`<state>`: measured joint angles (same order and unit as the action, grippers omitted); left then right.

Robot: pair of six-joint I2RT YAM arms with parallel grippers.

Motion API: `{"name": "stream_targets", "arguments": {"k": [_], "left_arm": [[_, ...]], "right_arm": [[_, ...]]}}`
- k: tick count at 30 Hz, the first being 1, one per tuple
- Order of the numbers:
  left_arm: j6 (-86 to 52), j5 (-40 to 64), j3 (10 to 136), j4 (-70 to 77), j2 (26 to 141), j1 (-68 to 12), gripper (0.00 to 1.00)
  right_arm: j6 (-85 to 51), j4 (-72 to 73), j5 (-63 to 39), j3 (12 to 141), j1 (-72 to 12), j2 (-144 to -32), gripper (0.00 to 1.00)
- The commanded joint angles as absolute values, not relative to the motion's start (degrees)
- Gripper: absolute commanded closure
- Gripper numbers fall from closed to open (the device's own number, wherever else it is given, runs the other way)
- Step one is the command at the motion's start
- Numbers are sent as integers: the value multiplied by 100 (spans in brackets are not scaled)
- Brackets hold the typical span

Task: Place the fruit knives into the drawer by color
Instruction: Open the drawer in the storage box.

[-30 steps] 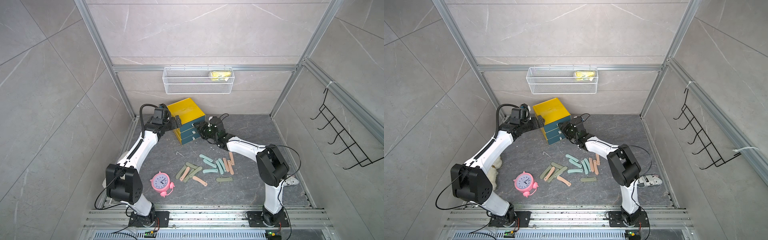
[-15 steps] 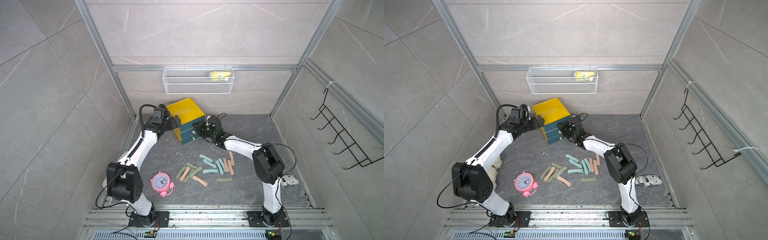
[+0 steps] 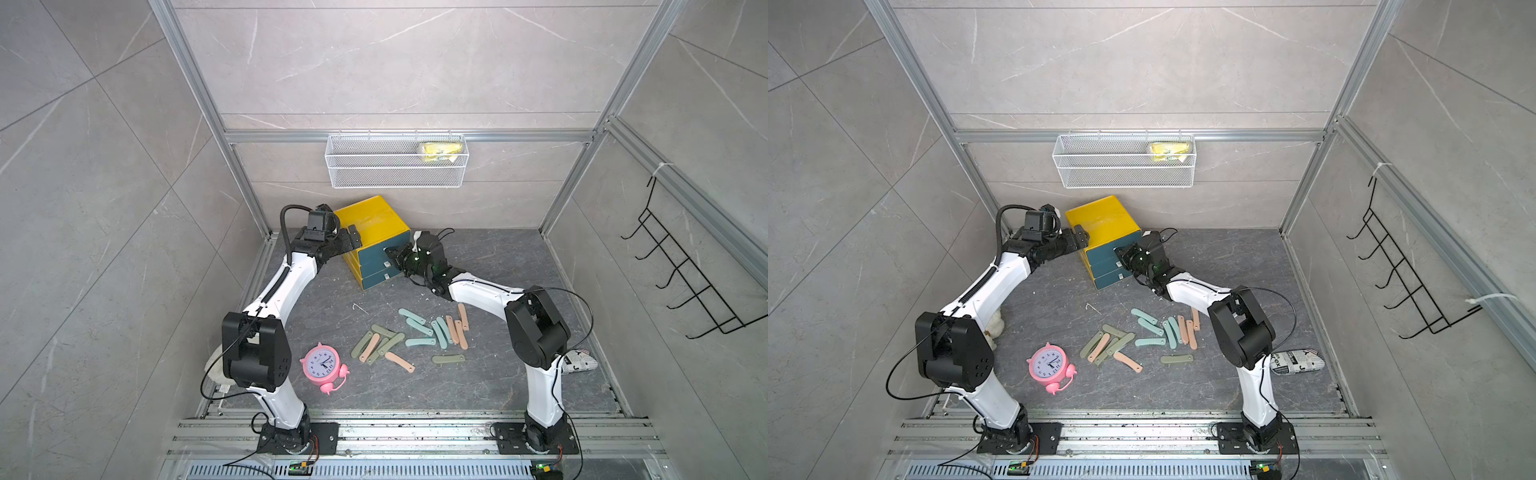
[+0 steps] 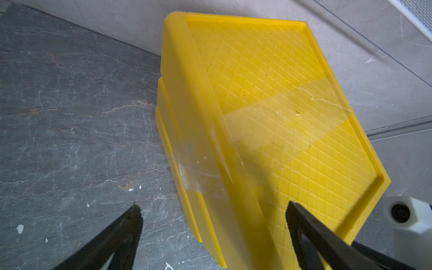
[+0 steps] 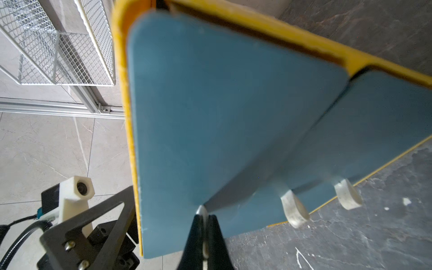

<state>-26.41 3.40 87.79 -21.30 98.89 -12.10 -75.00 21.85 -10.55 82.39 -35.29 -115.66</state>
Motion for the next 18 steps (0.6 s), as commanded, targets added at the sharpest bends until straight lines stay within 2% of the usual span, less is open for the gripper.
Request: {"name": "stream_targets", "arguments": {"k": [1,18], "left_arm": [[-2707,328,9100,-2224,10080,-1186,1],[-2748,276,9149,-2252,10392,-1178,1]], "right_arm": [[-7398,2091,-1125,7809,-3599,-11251,100],[-7304,2294,-1222,6409,-3614,-10104,100]]}}
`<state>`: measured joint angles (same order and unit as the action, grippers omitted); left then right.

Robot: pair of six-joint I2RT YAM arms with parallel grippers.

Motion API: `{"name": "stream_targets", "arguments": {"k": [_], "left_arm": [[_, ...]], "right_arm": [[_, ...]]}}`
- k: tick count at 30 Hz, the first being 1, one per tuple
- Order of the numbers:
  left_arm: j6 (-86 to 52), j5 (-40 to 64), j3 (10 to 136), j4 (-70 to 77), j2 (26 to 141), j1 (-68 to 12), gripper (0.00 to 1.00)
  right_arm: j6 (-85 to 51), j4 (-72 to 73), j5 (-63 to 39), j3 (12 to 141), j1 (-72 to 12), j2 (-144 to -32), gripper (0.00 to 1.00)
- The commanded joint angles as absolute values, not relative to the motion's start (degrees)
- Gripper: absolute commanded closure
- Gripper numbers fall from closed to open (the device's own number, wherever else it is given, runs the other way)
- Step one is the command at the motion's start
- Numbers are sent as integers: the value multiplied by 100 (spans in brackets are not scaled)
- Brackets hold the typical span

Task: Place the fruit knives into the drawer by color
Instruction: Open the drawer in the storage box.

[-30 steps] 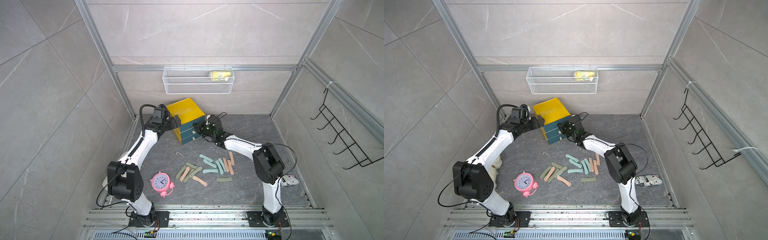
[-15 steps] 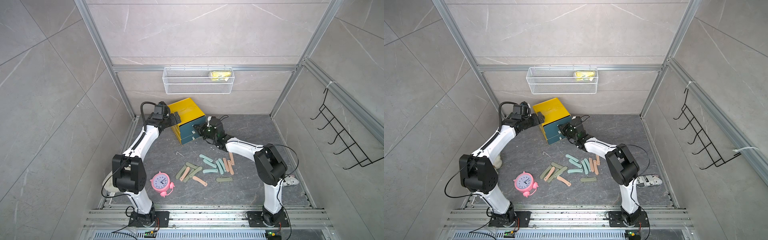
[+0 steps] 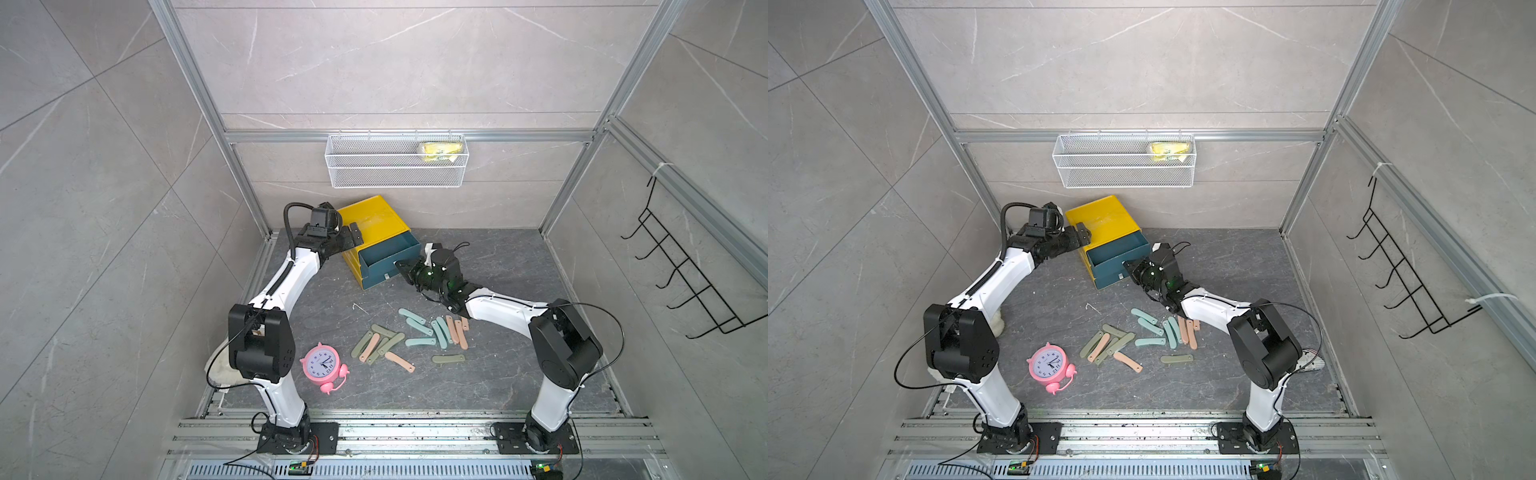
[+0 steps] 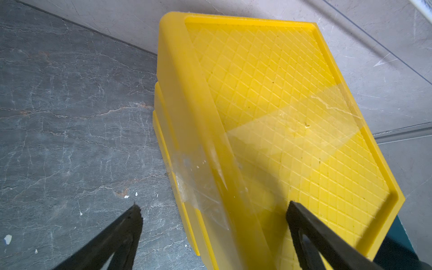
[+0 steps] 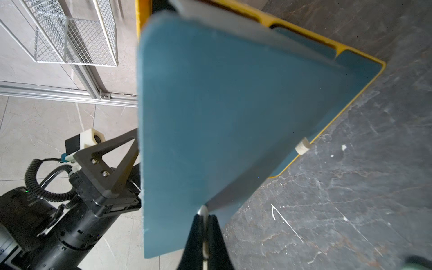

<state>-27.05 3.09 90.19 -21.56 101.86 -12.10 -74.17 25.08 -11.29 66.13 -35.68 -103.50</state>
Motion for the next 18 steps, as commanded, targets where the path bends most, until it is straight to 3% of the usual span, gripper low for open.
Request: {"name": "stream_targets", "arguments": {"k": [1,18], "left_arm": [[-2744,281,9158,-2250,10390,-1177,1],[-2764,308,9207,-2224,10490,-1143,1]], "right_arm": [[-7289,2294,-1221,6367,-3618,-10069,100],[-7220,2219,-1181,5670,-3620,-9479,100]]}}
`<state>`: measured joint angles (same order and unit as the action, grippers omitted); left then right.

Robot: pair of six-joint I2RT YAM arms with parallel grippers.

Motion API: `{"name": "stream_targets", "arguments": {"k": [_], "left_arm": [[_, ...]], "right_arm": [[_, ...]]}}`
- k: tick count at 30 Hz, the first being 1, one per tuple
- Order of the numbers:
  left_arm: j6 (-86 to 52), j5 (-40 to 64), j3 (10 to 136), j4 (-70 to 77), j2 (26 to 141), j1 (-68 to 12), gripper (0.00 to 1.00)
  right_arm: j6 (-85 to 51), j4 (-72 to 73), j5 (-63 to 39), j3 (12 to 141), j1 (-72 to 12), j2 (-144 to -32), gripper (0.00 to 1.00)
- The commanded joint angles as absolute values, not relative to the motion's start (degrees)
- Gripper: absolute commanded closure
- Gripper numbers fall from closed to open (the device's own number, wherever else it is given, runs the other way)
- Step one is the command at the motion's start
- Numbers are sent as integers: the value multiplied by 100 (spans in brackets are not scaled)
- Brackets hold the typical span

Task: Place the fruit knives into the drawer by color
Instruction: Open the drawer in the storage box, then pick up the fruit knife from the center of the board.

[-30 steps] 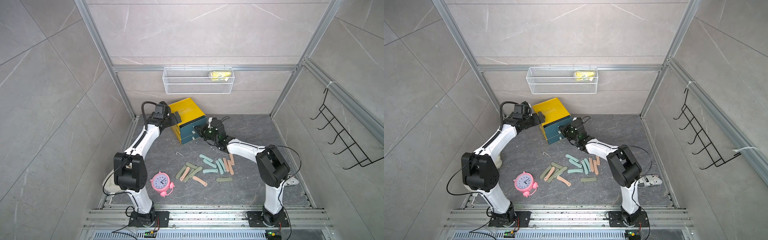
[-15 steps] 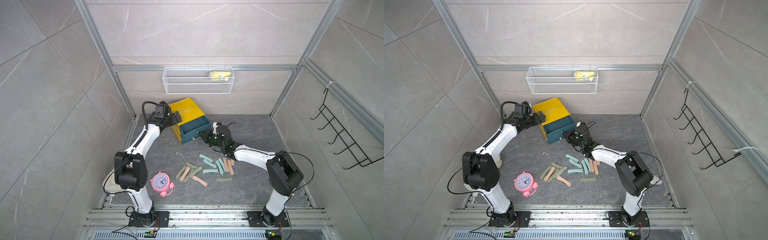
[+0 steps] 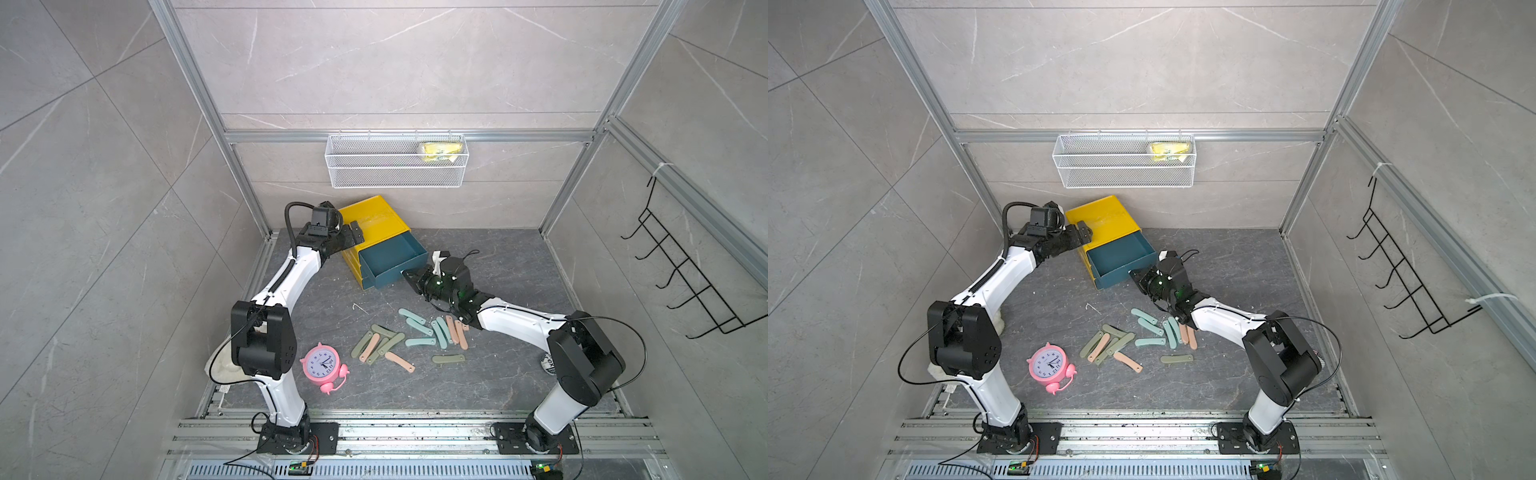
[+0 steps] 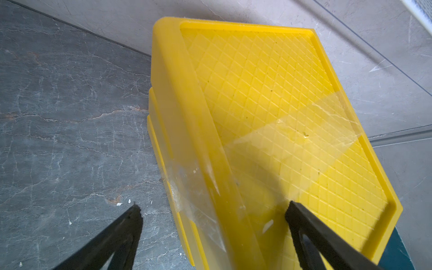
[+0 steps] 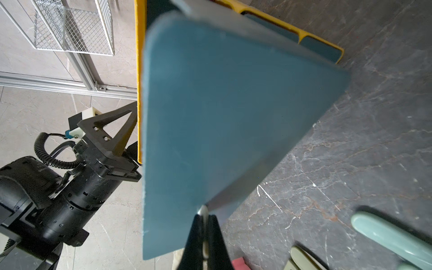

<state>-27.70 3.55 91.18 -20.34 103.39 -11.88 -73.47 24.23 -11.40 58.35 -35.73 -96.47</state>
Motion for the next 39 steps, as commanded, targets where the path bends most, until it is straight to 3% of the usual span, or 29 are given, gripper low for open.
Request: {"name": "stream_targets", "arguments": {"k": [1,4,9,14,15,16,24,32,39], "left_arm": [[-2773,317,9207,-2224,10494,-1132,0],[-2769,322,9208,-2215,10485,-1127,0],[-2766,308,9154,-2149,10360,-1125,1],[-2747,248,9130,-2182,10155,-1107,1],[-2748,229,9125,-2197,10075,-1099,1],[-2749,219,9095,-2197,9991,-1096,0],[-2832,79,8585,-2068,9025,-1090,1],[-3462,531,7009,-1431,7334,-1099,0],[-4398,1493,5474,-623,6192,-1107,1]], "right_arm": [[-7225,2215,-1186,5648,-3621,-9466,100],[-7201,2203,-1180,5638,-3620,-9455,97],[-7156,2120,-1133,5687,-3620,-9408,62],[-7129,1970,-1042,5623,-3630,-9253,42],[-7126,1964,-1025,5592,-3630,-9205,30],[-7106,1931,-1015,5545,-3622,-9147,28],[-6789,1396,-954,5213,-3647,-8484,26],[-5355,-1108,-674,5498,-3838,-7831,33],[-4729,-2956,454,5601,-4327,-7725,33]]}}
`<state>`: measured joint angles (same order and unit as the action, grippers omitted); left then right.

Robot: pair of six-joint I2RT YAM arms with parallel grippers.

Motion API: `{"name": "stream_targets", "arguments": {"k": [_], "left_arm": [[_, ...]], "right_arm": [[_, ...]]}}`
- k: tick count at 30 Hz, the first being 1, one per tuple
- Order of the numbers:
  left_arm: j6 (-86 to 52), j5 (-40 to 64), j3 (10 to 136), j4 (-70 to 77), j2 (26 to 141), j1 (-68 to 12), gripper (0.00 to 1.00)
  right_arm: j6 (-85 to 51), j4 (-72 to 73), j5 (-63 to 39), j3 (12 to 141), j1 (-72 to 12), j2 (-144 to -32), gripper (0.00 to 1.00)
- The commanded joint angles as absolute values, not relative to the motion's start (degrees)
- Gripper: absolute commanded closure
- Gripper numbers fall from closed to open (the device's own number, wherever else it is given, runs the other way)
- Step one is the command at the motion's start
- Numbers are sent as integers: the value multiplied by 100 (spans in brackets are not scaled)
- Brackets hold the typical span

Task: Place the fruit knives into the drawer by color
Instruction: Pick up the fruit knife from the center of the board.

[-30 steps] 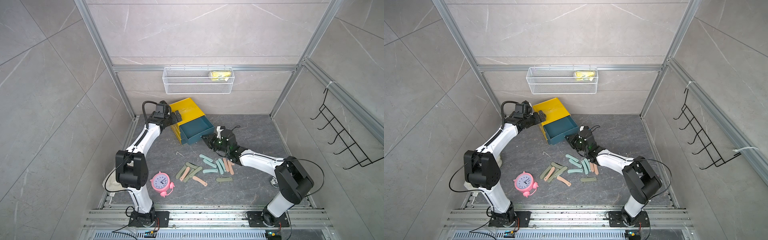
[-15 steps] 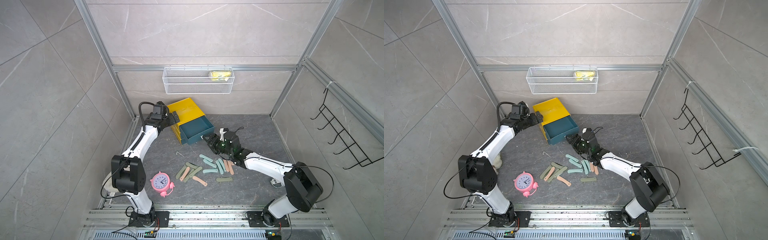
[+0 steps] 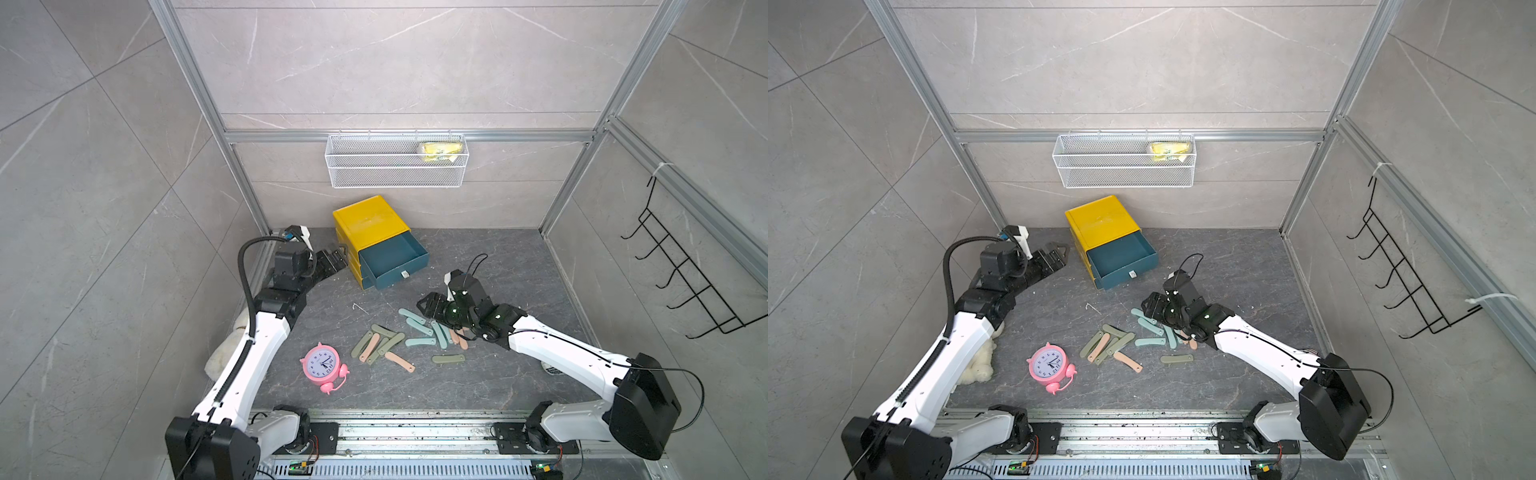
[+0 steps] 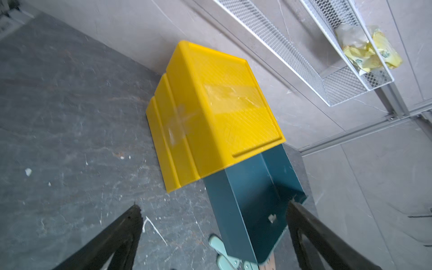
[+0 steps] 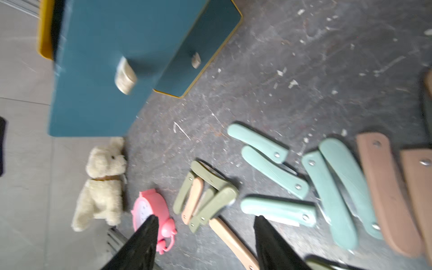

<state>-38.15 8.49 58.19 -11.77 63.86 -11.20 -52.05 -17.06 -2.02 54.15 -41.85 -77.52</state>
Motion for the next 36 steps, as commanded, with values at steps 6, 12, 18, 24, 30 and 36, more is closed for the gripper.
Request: {"name": "stream_targets", "arguments": {"k": [6,12,18,24,30,36], "left_arm": [[-4859,2204,4788,-492,5897,-1132,0],[-4839,2264,4324,-475,5754,-1151,0],[-4816,2495,4199,-500,5924,-1160,1],[-4825,2567,4049,-456,5854,-1202,0],[-4814,2639,3949,-499,5732,-1219,0],[-4786,2675,3868,-535,5666,-1230,0]], "right_arm": [[-5022,-4144,1580,5612,-4858,-7907,35],[-4759,-4419,2336,5927,-4780,-8383,32],[-4266,-4356,2071,6615,-4197,-9264,48],[-4069,-4355,2013,7222,-3415,-9983,47],[-3881,-4598,2084,7837,-3037,-10917,42],[-3832,-4480,1975,7871,-2804,-11268,42]]}}
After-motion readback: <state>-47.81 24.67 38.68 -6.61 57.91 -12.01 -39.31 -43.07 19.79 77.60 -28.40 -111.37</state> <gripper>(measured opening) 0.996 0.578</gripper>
